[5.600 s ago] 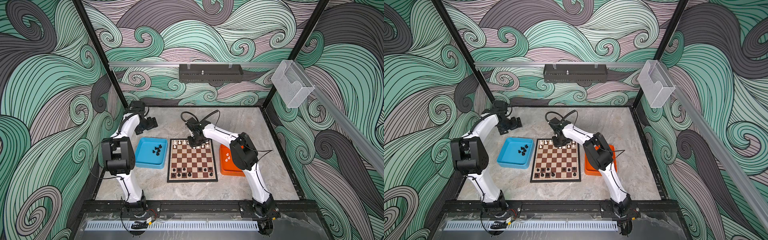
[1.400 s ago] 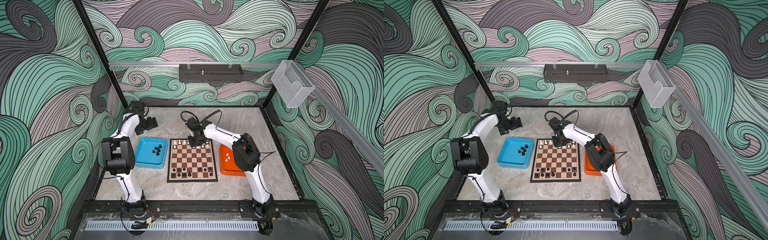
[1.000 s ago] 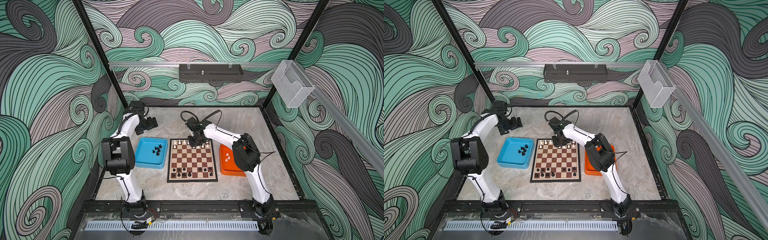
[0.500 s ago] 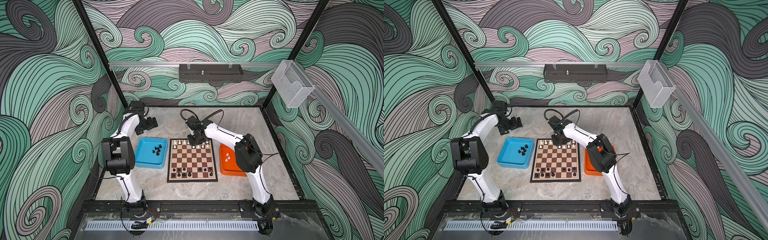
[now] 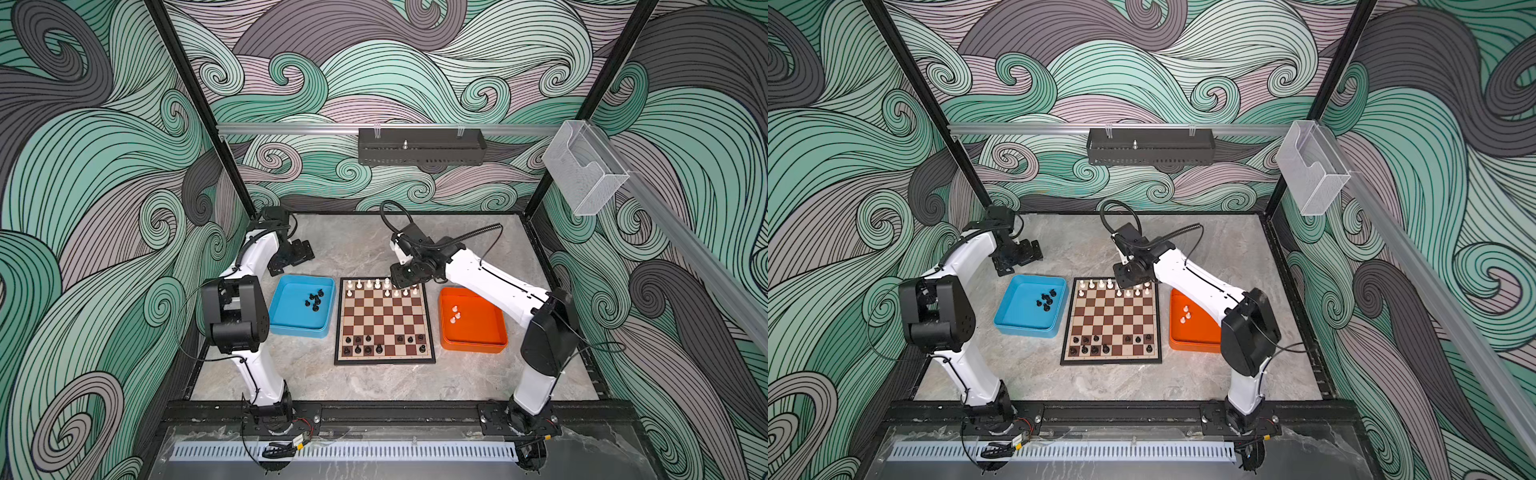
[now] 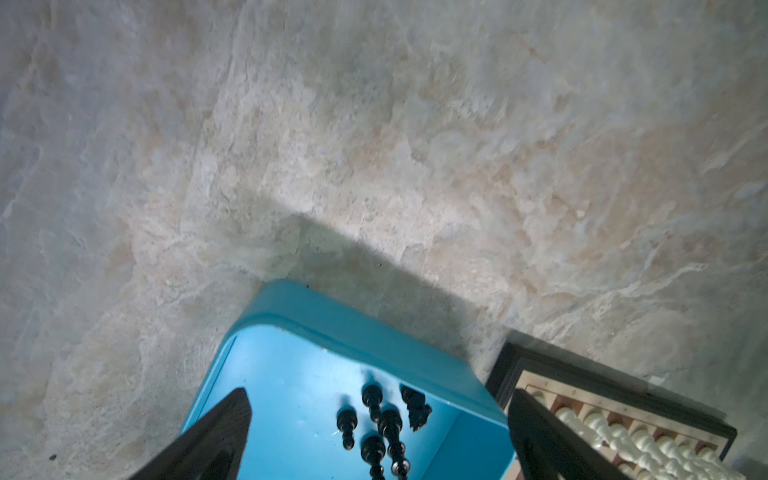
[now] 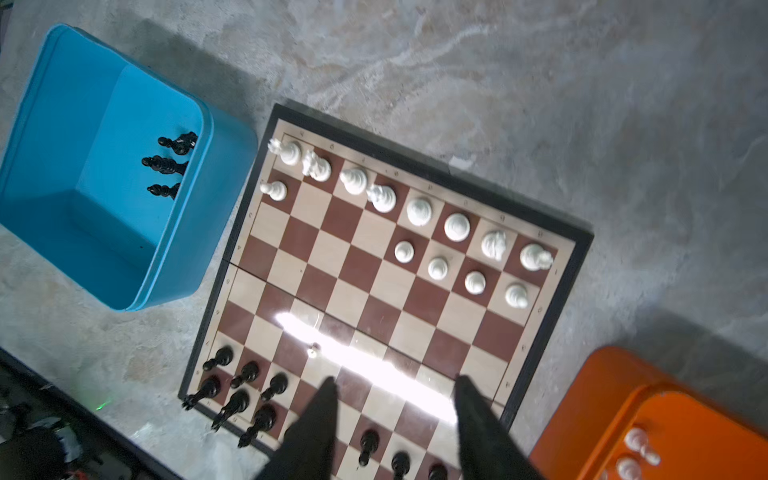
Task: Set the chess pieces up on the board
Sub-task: 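Release the pawn, raise right gripper over orange tray while left gripper moves over blue tray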
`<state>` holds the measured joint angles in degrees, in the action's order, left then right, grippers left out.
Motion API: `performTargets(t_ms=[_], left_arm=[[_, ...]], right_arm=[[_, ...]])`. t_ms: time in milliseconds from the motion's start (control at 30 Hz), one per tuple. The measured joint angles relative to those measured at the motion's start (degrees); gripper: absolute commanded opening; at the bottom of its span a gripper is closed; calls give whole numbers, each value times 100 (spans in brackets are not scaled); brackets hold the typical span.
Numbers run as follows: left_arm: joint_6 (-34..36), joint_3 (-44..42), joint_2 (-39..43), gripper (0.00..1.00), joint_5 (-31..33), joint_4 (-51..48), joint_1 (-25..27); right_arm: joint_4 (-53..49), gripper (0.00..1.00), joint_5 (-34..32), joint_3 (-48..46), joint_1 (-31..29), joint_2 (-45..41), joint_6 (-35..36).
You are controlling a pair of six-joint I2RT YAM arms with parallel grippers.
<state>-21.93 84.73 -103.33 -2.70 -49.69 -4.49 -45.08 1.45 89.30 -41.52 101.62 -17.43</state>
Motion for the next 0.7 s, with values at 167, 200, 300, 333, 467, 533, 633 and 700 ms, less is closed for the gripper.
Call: performTargets(t_ms=[167, 200, 300, 333, 467, 533, 633, 700], left_arm=[[7, -627, 511, 98, -22, -107, 15], [9, -713, 592, 97, -22, -114, 46], [13, -946, 798, 95, 9, -179, 140], [31, -1008, 839, 95, 13, -192, 190], [129, -1150, 894, 93, 79, -343, 393], [186, -1185, 894, 92, 101, -417, 470], [236, -1239, 894, 90, 153, -470, 560], [245, -1311, 894, 89, 199, -474, 588]], right_arm=[[234, 99, 160, -732, 573, -494, 114], [280, 99, 201, -848, 756, -568, 138], [435, 99, 319, -1189, 1279, -767, 205], [496, 99, 352, -1325, 1436, -839, 216], [643, 98, 466, -1849, 1888, -1115, 221], [708, 99, 533, -2050, 2009, -1222, 221], [831, 99, 649, -2302, 2131, -1346, 221], [911, 99, 708, -2433, 2184, -1397, 216]])
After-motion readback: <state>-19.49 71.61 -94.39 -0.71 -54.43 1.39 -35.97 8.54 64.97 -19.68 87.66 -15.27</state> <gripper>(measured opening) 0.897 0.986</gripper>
